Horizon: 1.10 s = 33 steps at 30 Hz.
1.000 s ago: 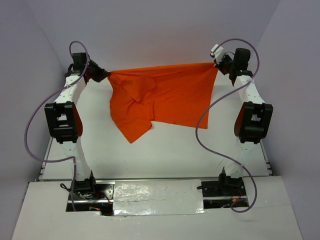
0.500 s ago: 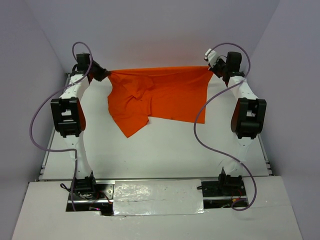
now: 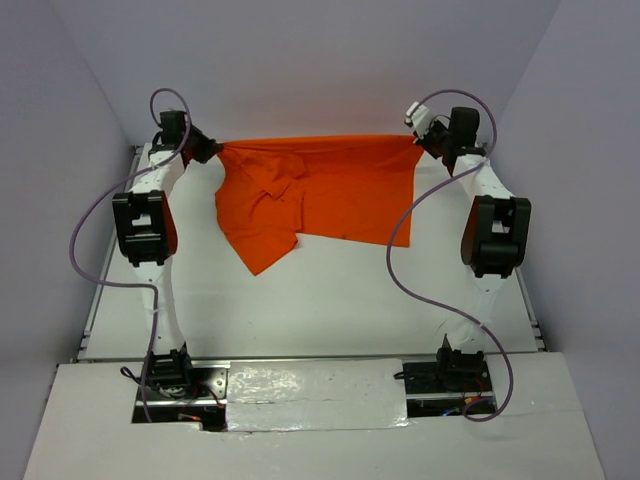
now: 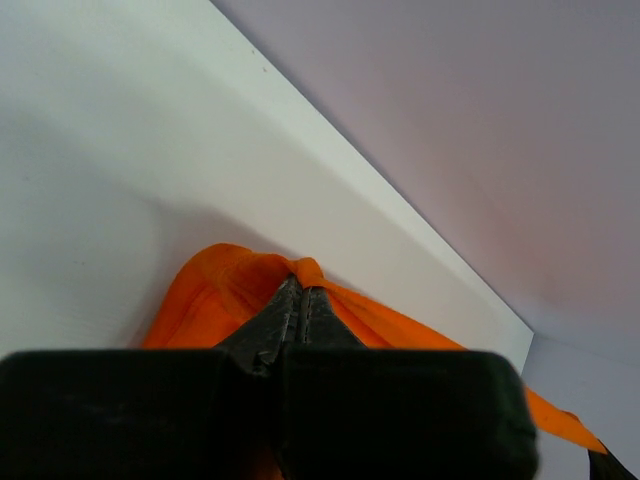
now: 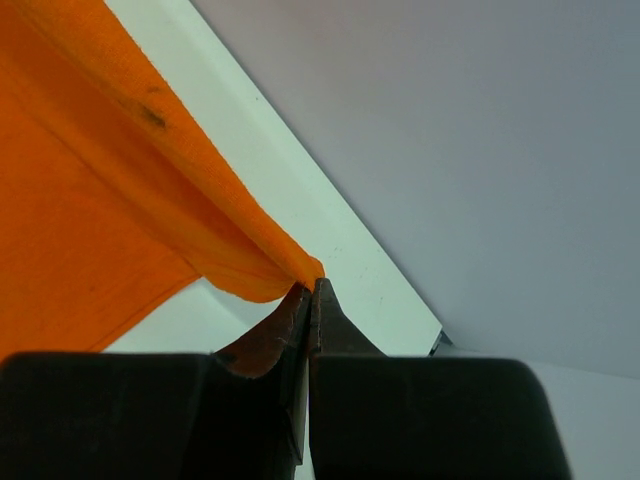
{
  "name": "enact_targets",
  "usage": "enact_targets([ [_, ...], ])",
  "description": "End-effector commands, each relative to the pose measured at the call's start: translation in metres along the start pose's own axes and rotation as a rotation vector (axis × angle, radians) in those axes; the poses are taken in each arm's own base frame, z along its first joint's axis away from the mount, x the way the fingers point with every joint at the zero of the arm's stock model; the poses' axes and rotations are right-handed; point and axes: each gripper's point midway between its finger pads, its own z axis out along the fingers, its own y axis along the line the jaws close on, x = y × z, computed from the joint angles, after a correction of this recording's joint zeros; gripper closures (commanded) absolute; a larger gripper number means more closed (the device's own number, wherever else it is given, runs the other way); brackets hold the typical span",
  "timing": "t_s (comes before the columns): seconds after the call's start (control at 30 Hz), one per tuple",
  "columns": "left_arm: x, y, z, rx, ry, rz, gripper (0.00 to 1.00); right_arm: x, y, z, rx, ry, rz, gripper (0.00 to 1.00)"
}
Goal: Fold and stack the t-shirts
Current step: Flatten out the tshirt, then fold the flattened tshirt in 1/3 of the way
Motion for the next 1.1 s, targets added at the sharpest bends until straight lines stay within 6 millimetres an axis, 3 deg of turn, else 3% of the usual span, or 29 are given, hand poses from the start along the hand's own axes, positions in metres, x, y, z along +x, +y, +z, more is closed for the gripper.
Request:
enact_targets([
  [0.0,-0.041,-0.007,0.004,0.034,-0.149,0.002,1.0,-0.002,-0.024,-0.003,0.102,0.005,-0.018,1.0],
  [0.2,-0.047,-0.01,0.014,0.065,-0.179,0.027,1.0,-0.004,-0.017,-0.004,0.08,-0.009,-0.016,1.0],
  [0.53,-0.042,-0.015,0.033,0.165,-0.17,0.03,1.0,-0.023,-0.004,-0.023,0.028,-0.077,-0.033,1.0],
  [0.73,-0.042,-0.029,0.023,0.272,-0.168,0.046,1.0,-0.029,0.003,-0.029,0.005,-0.097,-0.029,1.0],
  [0.77,-0.035,-0.024,0.023,0.276,-0.147,0.041,1.0,-0.029,0.005,-0.029,-0.002,-0.1,-0.032,1.0],
  [1.07,-0.039,-0.012,0.01,0.288,-0.132,0.039,1.0,-0.024,0.024,-0.035,-0.061,-0.092,-0.054,1.0],
])
